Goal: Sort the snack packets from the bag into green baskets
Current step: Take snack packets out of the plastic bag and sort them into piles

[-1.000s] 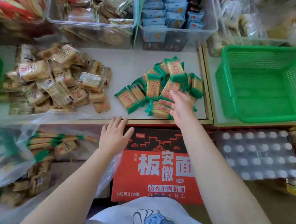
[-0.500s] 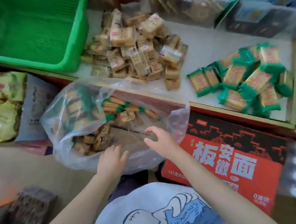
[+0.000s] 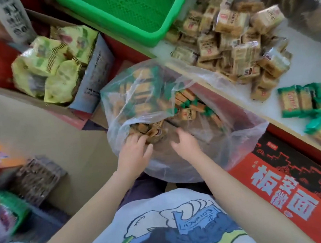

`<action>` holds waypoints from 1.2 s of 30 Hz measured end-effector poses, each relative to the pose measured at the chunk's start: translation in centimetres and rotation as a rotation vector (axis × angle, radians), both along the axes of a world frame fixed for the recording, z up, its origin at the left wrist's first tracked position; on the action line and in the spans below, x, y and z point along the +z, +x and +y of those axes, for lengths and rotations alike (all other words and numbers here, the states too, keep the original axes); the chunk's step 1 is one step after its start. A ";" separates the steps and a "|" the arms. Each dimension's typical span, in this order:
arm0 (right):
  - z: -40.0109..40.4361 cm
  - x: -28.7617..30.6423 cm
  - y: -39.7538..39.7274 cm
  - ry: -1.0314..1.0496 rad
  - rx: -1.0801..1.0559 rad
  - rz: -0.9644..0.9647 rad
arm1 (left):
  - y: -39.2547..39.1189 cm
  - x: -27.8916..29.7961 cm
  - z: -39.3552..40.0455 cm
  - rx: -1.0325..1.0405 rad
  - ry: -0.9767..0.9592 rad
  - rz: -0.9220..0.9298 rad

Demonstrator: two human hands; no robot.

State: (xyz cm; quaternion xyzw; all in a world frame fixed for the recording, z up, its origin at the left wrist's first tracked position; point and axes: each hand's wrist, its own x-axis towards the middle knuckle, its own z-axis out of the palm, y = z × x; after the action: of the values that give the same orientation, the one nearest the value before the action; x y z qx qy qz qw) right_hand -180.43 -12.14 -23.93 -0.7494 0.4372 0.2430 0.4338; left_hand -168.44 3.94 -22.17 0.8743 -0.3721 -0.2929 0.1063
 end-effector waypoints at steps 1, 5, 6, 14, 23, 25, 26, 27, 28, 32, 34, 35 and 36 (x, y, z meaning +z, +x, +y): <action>0.4 -0.6 1.6 0.009 0.017 -0.048 | 0.6 -0.1 0.3 -0.008 0.020 0.002; 2.1 -3.2 5.4 -0.002 0.125 -0.065 | 1.5 -0.2 1.3 -0.031 0.006 0.059; 2.3 -3.5 5.6 -0.010 0.138 -0.030 | 1.6 -0.1 1.4 -0.035 -0.001 0.079; -0.9 2.1 1.5 0.188 -0.420 -0.141 | 1.6 1.3 -1.0 0.156 -0.077 0.304; -7.2 12.7 -2.1 0.279 -0.619 -0.534 | 0.9 8.7 -14.3 0.712 -0.264 1.254; -8.5 14.3 -2.8 0.297 -0.669 -0.604 | 0.6 9.9 -16.7 0.663 -0.323 1.253; -9.1 14.8 -3.2 0.304 -0.728 -0.632 | 0.5 10.4 -17.8 0.637 -0.347 1.251; -9.7 15.1 -3.5 0.305 -0.799 -0.646 | 0.4 10.8 -18.8 0.607 -0.362 1.251; -10.3 15.3 -3.9 0.313 -0.866 -0.652 | 0.2 11.1 -19.7 0.566 -0.370 1.251; -12.6 15.7 -5.5 0.410 -0.956 -0.590 | -0.9 12.2 -22.9 0.421 -0.382 1.207; -14.0 15.4 -6.0 0.382 -0.944 -0.559 | -1.5 12.3 -24.2 0.358 -0.399 1.047; -14.7 15.2 -6.0 0.343 -0.956 -0.530 | -1.7 11.9 -24.7 0.309 -0.393 0.904; -15.5 15.0 -6.0 0.297 -0.978 -0.504 | -1.7 11.1 -25.0 0.250 -0.365 0.738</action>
State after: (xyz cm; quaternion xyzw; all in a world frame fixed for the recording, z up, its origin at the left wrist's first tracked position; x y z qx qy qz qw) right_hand -186.44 -27.63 -8.89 -0.4256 0.5775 -0.1136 0.6873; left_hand -170.10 -21.02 -11.06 0.7163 -0.2461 -0.5000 0.4200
